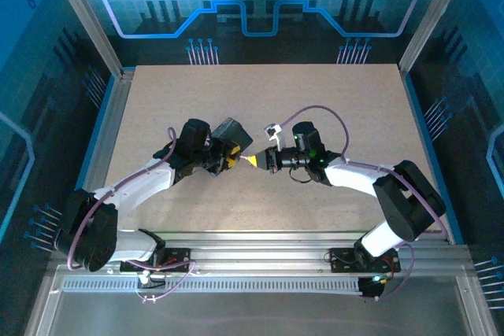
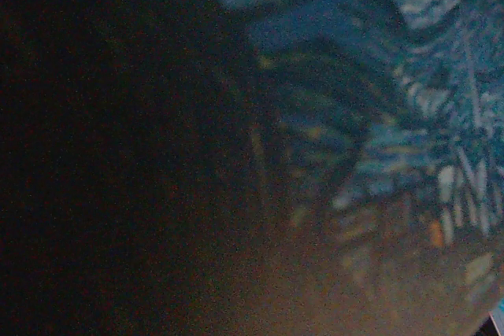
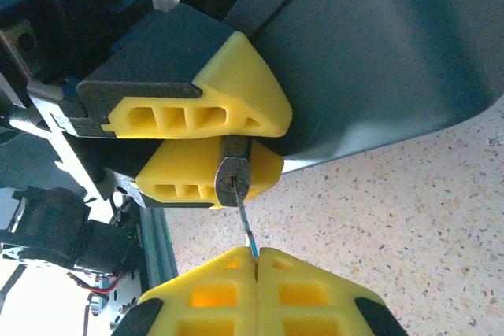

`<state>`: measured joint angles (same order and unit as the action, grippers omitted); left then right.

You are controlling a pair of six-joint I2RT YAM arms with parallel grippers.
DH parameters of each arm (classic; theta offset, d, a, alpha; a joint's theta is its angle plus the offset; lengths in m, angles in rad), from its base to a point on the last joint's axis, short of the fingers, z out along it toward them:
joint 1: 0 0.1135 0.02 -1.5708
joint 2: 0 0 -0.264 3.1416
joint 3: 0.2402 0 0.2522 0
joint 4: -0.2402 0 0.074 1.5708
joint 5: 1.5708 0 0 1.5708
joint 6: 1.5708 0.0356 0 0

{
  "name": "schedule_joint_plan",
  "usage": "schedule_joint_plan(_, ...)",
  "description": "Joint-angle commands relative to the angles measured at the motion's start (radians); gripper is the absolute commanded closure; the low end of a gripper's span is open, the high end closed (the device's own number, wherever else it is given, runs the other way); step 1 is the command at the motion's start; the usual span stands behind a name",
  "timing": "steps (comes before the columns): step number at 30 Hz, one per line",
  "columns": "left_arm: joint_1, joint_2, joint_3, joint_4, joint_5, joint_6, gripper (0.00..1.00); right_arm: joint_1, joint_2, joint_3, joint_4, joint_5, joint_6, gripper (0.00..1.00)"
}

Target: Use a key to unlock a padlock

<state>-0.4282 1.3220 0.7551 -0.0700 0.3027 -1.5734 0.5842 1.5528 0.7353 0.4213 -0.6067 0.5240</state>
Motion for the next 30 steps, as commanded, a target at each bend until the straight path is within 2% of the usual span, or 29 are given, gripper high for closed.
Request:
schedule_joint_plan(1,0.006,-0.03,-0.008,0.008,0.0,-0.017,0.94,0.019,0.016,0.033,0.028,-0.011,0.001,1.0)
schedule_joint_plan(24,0.004,-0.03,-0.023,0.066,0.013,-0.045,0.95,0.049,0.098,0.064,0.141,-0.055,0.087,1.0)
schedule_joint_plan(30,0.006,-0.01,0.037,0.008,0.042,0.057,0.96,0.048,0.092,0.057,0.156,-0.052,0.087,1.0)
